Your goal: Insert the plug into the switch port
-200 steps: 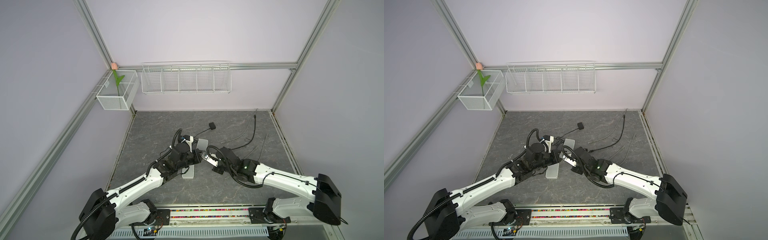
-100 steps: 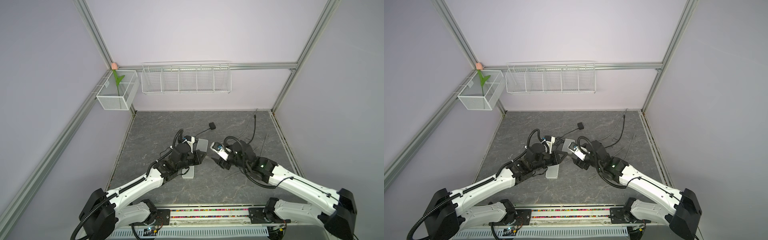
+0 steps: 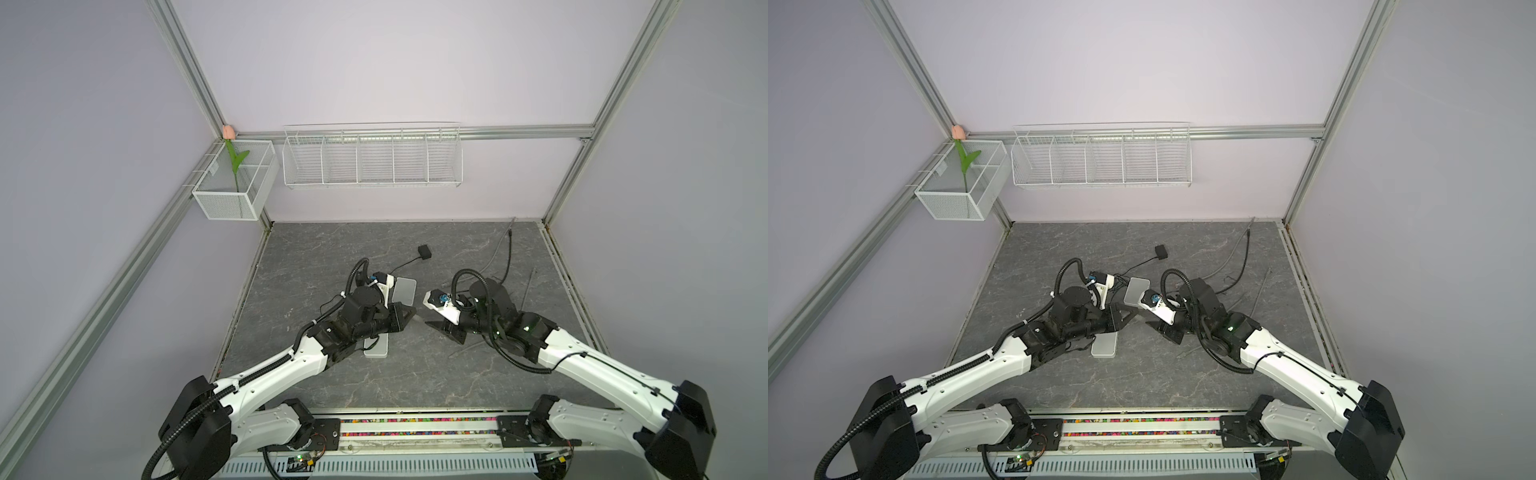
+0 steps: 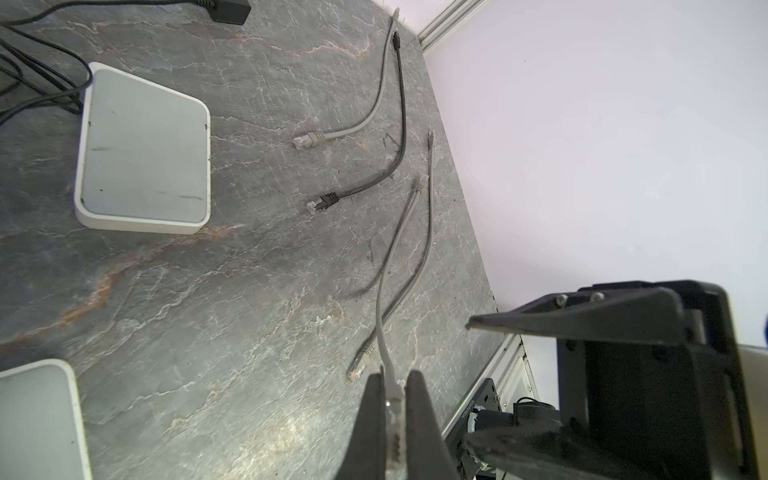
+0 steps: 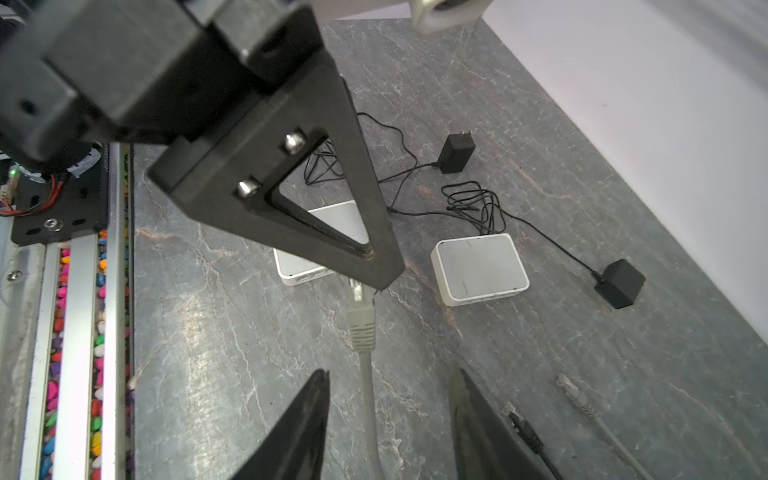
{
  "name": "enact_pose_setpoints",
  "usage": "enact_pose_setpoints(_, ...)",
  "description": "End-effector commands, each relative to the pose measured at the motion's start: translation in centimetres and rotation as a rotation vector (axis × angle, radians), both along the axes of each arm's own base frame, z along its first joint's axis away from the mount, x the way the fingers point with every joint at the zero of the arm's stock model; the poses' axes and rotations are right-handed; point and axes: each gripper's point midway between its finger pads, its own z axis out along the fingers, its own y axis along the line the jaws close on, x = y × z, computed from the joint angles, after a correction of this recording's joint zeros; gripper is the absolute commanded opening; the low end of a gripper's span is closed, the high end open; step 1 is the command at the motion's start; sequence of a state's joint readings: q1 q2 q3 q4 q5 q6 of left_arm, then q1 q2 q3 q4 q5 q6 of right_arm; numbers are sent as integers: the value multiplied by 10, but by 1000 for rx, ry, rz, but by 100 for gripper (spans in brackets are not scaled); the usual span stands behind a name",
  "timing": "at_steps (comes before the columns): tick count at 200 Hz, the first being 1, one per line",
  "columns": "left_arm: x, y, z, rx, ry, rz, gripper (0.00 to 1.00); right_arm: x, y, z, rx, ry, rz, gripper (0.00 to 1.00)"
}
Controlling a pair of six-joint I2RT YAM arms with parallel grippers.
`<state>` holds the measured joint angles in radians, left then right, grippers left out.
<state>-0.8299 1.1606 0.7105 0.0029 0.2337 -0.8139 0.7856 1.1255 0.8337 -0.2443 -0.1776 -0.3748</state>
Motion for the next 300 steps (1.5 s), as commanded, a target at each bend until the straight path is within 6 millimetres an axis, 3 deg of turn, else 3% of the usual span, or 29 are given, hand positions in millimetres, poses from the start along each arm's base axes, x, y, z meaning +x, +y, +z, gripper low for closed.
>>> enact_pose_setpoints(1, 4, -6, 17, -39, -36, -11, 0, -5, 0, -23, -53, 40, 44, 48)
enact_pose_setpoints(35, 3, -5, 17, -44, -33, -12, 0, -2, 2, -37, -76, 47, 44, 45)
enact_pose_setpoints(79, 3, -3, 14, -42, -29, -8, 0, -1, 7, -39, -70, 55, 67, 41)
enact_pose_setpoints(119, 3, -3, 14, -49, -30, -10, 0, 2, 12, -42, -67, 72, 71, 31)
enact_pose_setpoints(235, 2, 0, 10, -44, -23, -8, 0, 4, 14, -24, -22, 41, 69, 30)
enact_pose_setpoints(300, 1, 0, 10, -47, -19, -12, 0, 4, 16, -20, -6, 40, 68, 17)
